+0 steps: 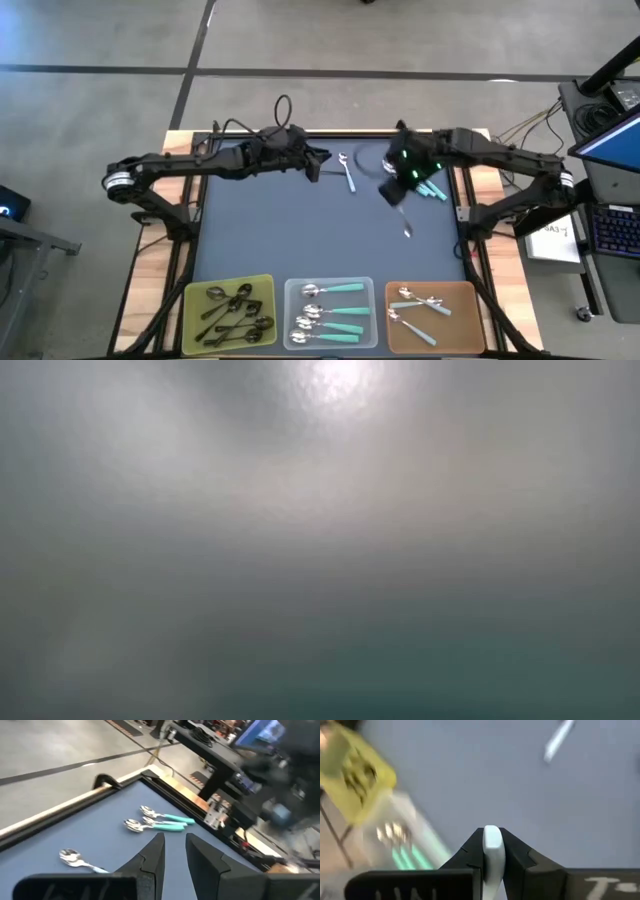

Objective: Sort silverware by color (type)
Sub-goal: Put the blue spoon into the orange bin, then put the green spoon into the transparent bin

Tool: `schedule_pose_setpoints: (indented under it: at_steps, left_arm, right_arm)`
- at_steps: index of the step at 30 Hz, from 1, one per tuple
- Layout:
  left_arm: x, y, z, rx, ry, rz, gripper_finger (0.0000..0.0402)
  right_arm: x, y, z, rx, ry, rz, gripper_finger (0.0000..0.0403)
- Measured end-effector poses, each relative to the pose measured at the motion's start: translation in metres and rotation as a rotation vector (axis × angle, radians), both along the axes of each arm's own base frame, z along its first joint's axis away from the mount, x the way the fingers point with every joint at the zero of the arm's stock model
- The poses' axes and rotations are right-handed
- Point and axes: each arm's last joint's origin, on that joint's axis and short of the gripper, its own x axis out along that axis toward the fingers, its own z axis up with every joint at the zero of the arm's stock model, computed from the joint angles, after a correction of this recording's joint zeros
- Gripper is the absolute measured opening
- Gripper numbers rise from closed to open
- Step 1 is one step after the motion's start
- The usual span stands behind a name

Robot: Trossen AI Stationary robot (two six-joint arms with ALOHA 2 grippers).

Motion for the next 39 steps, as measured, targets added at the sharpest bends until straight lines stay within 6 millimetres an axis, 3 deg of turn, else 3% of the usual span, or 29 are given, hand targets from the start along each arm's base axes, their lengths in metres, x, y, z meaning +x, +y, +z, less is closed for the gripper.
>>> schedule_pose_setpoints:
  at_steps: [8,13,21,24,27,33,39]
  left_arm:
    - [-0.018,0.043,0.001,-0.022,-0.007,0.068,0.0061]
    - [-0.035,0.073,0.001,-0.026,-0.013,0.056,0.0062]
    - [-0.054,0.104,0.015,0.033,-0.027,0.07,0.0062]
    - [-0.056,0.108,0.025,0.048,-0.036,0.057,0.0062]
    - [-0.056,0.109,0.035,0.094,-0.008,0.04,0.0062]
    - [-0.058,0.107,0.053,0.163,0.107,-0.007,0.0062]
    - [-0.063,0.109,0.053,0.147,0.161,-0.036,0.0062]
  right_arm:
    - [-0.015,0.09,-0.021,0.154,0.238,0.095,0.0026]
    - [-0.023,0.149,-0.05,0.137,0.383,0.252,0.0026]
    - [-0.025,0.204,-0.098,0.142,0.482,0.473,0.0026]
    - [-0.02,0.217,-0.11,0.165,0.442,0.523,0.0029]
    - [-0.019,0.218,-0.118,0.17,0.482,0.48,0.0063]
    - [-0.019,0.214,-0.118,0.196,0.505,0.389,0.0133]
    - [-0.006,0.199,-0.114,0.183,0.461,0.323,0.0146]
